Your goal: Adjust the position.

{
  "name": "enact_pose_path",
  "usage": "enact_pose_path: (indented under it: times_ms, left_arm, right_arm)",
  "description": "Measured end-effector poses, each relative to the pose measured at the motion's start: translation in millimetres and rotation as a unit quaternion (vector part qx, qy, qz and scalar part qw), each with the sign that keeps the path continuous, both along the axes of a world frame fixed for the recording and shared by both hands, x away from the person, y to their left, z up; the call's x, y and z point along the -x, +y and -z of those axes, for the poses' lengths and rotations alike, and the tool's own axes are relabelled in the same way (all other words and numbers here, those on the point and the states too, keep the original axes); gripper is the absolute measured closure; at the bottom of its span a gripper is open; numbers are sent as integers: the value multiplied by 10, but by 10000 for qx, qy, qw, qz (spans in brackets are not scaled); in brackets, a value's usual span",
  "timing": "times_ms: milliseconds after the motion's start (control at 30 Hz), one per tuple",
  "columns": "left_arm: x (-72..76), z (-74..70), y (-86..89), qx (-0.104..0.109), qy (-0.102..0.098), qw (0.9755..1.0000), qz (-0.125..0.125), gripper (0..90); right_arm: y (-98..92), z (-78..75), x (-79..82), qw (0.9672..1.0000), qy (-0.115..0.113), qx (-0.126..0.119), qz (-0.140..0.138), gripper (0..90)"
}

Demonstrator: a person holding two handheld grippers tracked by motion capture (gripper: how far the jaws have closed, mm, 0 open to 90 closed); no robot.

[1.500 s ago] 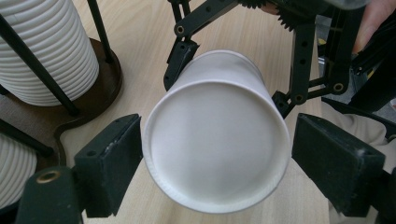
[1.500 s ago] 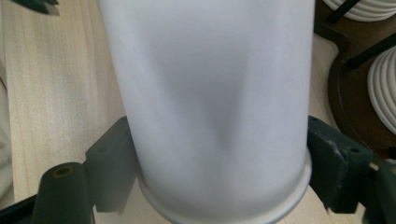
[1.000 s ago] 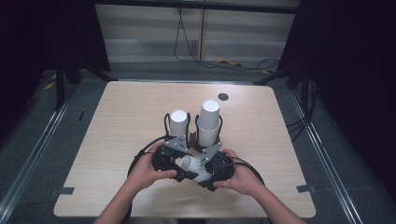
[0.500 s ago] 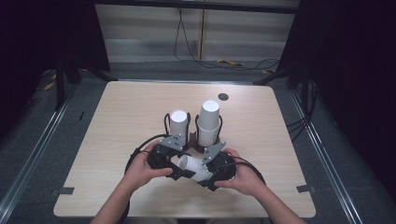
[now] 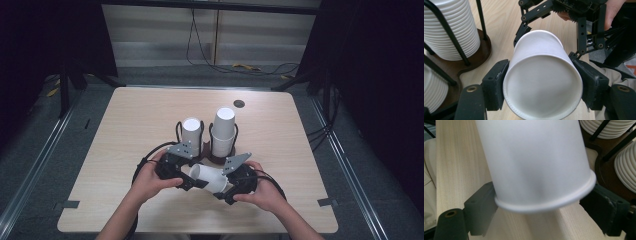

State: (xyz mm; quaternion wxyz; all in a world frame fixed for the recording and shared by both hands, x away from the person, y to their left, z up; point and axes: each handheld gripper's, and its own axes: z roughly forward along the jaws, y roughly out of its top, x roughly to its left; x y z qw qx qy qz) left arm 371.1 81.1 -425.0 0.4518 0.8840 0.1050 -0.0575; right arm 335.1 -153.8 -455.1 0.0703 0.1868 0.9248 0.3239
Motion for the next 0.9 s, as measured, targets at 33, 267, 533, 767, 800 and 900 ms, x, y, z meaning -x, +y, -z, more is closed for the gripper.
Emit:
enact_pose_path:
  times_ms: [33,267,533,767,800,900]
  left_arm:
    - [1,0,2,-11,5,10000,-4,323]
    - [-6,-26,35,-5,-5,10000,-51,323]
    - [-6,-55,49,153,13,9999,-74,324]
    - [-12,-55,59,190,29,9997,-119,328]
    - [-14,-46,54,217,51,9997,-117,329]
    - [-7,-48,42,176,38,9998,-95,340]
  right_arm:
    - [-12,5,6,10000,17,-17,40,154]
    - [-93,55,24,9994,-27,-230,246,143]
    - [-166,115,43,9981,-4,-460,419,140]
    - [-197,154,78,9960,-52,-731,508,149]
    - [-196,159,82,9958,-64,-768,497,154]
    - [-182,160,87,9965,-32,-699,463,154]
